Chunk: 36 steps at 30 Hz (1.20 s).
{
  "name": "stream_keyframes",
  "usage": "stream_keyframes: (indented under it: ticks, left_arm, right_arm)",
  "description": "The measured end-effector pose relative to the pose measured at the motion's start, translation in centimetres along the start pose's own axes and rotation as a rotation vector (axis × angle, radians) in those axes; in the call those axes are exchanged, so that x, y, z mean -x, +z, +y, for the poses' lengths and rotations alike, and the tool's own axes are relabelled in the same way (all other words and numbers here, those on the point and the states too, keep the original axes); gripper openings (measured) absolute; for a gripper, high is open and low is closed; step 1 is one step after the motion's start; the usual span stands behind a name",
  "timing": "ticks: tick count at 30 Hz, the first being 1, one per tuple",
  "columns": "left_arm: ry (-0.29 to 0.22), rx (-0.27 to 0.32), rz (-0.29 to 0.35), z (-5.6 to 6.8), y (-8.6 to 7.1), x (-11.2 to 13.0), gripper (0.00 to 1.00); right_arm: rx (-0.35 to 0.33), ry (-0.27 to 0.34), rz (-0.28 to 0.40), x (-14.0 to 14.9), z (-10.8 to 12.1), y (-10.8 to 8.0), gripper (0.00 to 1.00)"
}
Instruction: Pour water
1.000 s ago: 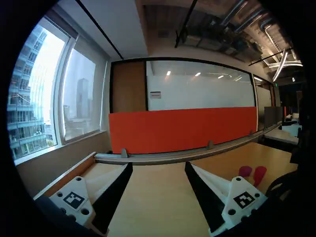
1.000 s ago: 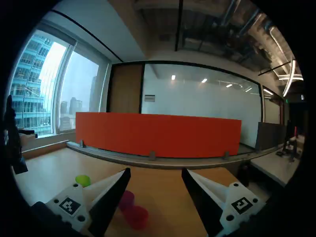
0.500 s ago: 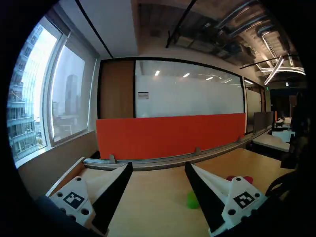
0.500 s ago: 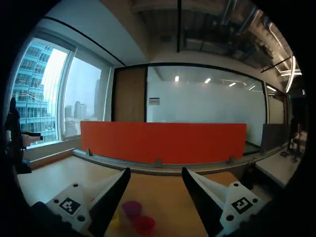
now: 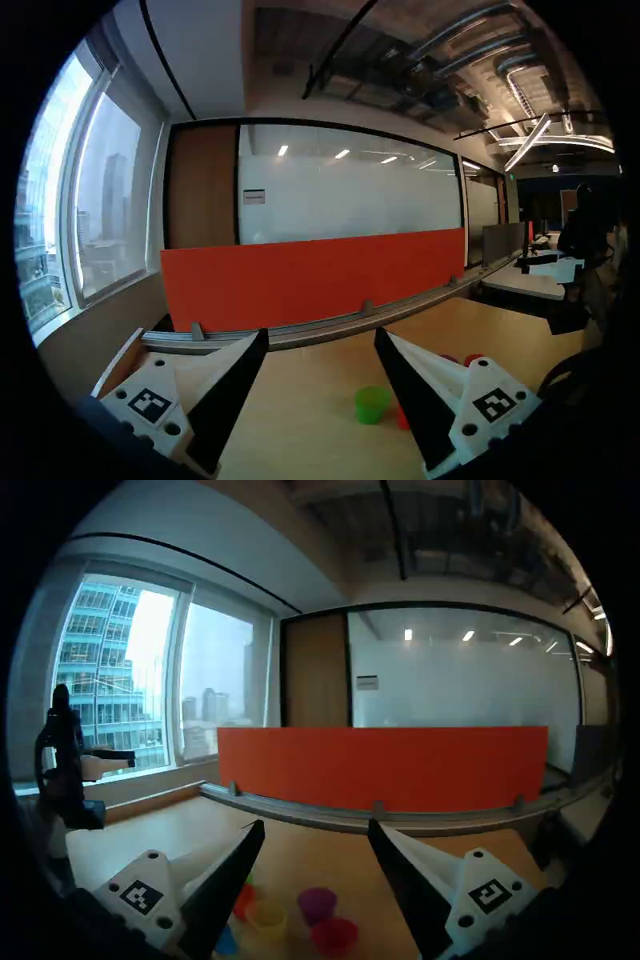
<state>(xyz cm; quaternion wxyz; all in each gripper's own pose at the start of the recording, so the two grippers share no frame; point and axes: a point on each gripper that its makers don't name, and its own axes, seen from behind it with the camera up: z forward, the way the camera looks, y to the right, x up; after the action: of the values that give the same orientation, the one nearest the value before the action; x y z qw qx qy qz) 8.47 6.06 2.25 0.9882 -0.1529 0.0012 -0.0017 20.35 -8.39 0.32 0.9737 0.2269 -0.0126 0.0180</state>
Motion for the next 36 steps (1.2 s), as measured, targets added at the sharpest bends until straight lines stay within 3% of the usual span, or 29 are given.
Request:
stream_keyframes:
  ticks: [5,11,27,36]
  left_arm:
    - [0.015,0.063,0.018,0.9,0.4,-0.5,0.98]
    - [0.022,0.126,0.017,2.1,0.7,-0.6,0.99]
    - [0.005,0.228,-0.042,3.4,1.7,1.7,0.98]
    - [-0.015,0.278,-0.073,3.8,2.9,3.3,0.99]
  right_arm:
    - [-0.098,0.005,-0.004,-0.3,-2.2,0.1,1.0]
    - [-0.16,-0.009,-0.012,-0.4,-3.8,0.2,1.0]
    - [-0.234,-0.033,-0.065,0.9,-5.3,0.9,1.0]
    - [-0.3,-0.076,-0.11,2.0,-6.4,1.6,1.0]
